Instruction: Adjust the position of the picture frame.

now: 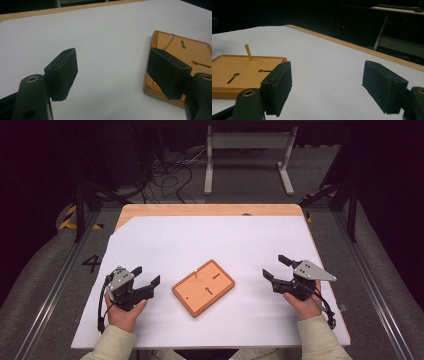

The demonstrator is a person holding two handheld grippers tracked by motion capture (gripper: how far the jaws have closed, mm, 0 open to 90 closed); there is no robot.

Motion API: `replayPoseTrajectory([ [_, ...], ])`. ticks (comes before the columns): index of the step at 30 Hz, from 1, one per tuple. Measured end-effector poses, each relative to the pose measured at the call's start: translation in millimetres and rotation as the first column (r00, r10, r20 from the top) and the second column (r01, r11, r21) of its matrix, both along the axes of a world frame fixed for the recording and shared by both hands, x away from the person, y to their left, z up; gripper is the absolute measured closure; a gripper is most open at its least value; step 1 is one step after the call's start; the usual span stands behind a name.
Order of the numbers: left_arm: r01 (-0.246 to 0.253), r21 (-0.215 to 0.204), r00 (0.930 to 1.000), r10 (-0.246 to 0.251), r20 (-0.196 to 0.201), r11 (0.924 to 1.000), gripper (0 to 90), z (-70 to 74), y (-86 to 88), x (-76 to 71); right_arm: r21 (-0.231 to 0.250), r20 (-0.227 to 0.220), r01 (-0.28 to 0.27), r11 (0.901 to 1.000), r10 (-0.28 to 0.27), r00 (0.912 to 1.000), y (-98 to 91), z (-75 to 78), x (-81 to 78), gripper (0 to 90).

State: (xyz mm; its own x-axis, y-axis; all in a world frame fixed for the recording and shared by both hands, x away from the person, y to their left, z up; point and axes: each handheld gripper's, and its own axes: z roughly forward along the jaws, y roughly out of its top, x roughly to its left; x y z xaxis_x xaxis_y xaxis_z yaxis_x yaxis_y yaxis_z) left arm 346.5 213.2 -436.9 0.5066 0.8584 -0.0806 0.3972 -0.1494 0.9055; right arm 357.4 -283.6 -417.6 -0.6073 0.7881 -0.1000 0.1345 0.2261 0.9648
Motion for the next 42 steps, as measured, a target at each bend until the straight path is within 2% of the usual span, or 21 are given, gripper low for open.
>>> replayPoseTrajectory([
  [5, 0.007, 0.003, 1.0, -0.007, -0.004, 1.0, 25.7, 1.3, -1.1, 1.3, -0.001, -0.008, -0.002, 1.0, 0.002, 1.0, 0.3, 0.9, -0.4, 28.0],
  [12, 0.025, 0.045, 0.9995, -0.026, 0.018, 0.9987, 30.4, 11.2, -4.4, 2.8, -0.003, -0.024, -0.002, 1.0, 0.002, 0.9997, -0.4, 3.7, -1.0, 31.7],
  [15, 0.03, 0.042, 0.9989, -0.032, 0.035, 0.9987, 30.9, 15.5, -5.0, 2.5, -0.002, -0.044, -0.012, 0.9999, 0.012, 0.999, -1.7, 5.0, -0.9, 31.6],
  [18, 0.038, 0.042, 0.9984, -0.039, 0.04, 0.9984, 30.9, 16.2, -6.2, 3.0, -0.002, -0.035, -0.006, 1.0, 0.005, 0.9994, -2.8, 6.6, -2.3, 31.6],
  [27, 0.048, 0.043, 0.9985, -0.049, 0.024, 0.9979, 30.9, 14.3, -9.4, 7.6, 0.001, -0.024, 0.009, 1.0, -0.009, 0.9997, -7.2, 10.4, -6.3, 30.7],
  [34, 0.051, 0.046, 0.9987, -0.051, 0.0, 0.9976, 33.4, 12.1, -12.9, 12.1, -0.006, -0.041, 0.011, 0.9999, -0.012, 0.9991, -8.0, 11.5, -8.0, 32.3],
  [36, 0.055, 0.058, 0.9984, -0.054, -0.013, 0.9968, 42.1, 11.9, -14.9, 13.1, -0.012, -0.048, 0.008, 0.9999, -0.008, 0.9988, -7.3, 11.7, -9.1, 33.2],
  [37, 0.064, 0.064, 0.9978, -0.063, -0.019, 0.9959, 42.1, 12.2, -16.0, 13.2, -0.012, -0.048, 0.008, 0.9999, -0.008, 0.9988, -7.3, 11.7, -9.1, 33.2],
  [39, 0.088, 0.071, 0.996, -0.086, -0.022, 0.9936, 58.7, 14.4, -18.5, 12.8, -0.016, -0.058, 0.014, 0.9998, -0.015, 0.9982, -7.5, 11.8, -10.3, 33.9],
  [40, 0.101, 0.072, 0.9948, -0.099, -0.022, 0.9923, 73.0, 16.0, -20.4, 12.8, -0.017, -0.068, 0.014, 0.9998, -0.015, 0.9975, -8.1, 12.0, -12.2, 34.8],
  [42, 0.119, 0.081, 0.9926, -0.117, -0.031, 0.9896, 83.3, 17.0, -23.2, 13.8, -0.02, -0.073, 0.016, 0.9997, -0.018, 0.9972, -9.0, 12.3, -14.1, 35.1],
])
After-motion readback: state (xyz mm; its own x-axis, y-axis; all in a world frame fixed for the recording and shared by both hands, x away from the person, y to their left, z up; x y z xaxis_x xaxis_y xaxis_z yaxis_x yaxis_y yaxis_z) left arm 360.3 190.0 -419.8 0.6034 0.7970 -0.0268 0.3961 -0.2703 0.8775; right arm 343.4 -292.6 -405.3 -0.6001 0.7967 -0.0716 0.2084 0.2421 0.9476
